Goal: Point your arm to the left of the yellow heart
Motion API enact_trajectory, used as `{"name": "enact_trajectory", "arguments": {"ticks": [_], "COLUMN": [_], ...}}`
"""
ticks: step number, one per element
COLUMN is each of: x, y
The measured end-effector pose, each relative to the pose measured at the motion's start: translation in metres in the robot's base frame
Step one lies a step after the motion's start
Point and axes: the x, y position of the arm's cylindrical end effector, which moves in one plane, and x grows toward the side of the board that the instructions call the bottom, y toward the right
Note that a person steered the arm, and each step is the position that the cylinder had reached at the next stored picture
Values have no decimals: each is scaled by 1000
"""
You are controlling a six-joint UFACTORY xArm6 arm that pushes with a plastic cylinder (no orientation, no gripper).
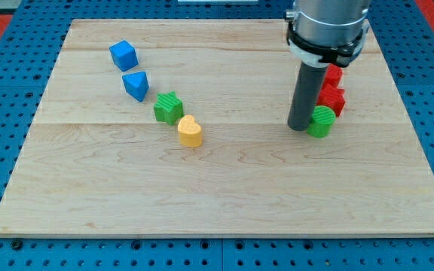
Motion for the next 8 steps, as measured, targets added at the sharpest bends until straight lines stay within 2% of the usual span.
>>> {"name": "enact_trajectory", "arguments": {"ticks": [2,3,5,6,8], "x": [24,45,74,103,92], "y": [17,-26,-197,-222,-247]}}
